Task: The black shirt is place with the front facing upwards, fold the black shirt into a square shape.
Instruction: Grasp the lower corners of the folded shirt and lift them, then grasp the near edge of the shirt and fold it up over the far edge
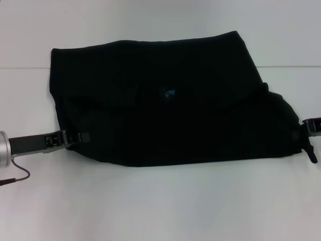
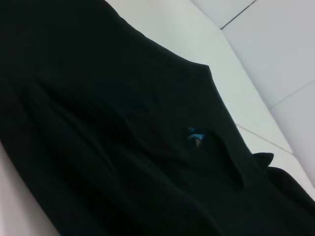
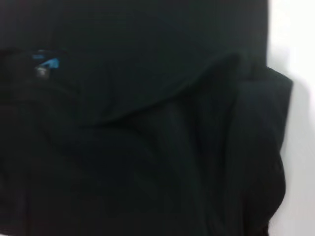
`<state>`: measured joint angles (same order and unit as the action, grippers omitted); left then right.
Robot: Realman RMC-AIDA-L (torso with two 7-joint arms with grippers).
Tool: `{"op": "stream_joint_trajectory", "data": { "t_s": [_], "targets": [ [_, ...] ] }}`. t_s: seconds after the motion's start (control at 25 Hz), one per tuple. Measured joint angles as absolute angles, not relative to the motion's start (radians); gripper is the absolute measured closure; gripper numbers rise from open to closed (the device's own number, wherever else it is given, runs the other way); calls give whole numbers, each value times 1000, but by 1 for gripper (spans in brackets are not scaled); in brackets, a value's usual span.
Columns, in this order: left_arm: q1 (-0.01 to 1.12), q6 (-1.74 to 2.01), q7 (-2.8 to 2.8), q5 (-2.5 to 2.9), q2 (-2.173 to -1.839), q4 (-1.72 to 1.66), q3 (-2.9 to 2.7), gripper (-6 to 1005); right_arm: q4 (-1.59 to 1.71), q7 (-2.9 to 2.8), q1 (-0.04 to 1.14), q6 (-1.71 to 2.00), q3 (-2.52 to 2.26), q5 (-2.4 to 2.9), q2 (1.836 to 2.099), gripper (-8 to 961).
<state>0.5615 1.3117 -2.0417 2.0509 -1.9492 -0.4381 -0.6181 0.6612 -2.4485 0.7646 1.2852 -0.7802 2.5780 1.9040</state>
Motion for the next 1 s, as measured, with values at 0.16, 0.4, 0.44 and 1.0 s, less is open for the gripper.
{"op": "stream_joint_trajectory", "data": {
  "t_s": [0.16, 0.4, 0.44, 1.0],
  "targets": [
    [561, 1375, -2071, 2061, -1933, -439, -618, 995, 692, -2420, 754, 1377, -773, 2579, 1895, 929],
    [542, 1525, -2119, 2076, -1901, -441, -618, 995, 700, -2340, 722, 1534, -770, 2581, 1884, 929],
    [539, 1547, -2125, 2082, -1897, -443, -618, 995, 701, -2325, 717, 1559, -767, 2582, 1882, 929],
    [510, 1868, -2159, 2301, -1877, -482, -534, 995, 693, -2182, 681, 1805, -773, 2624, 1875, 930]
  ]
}}
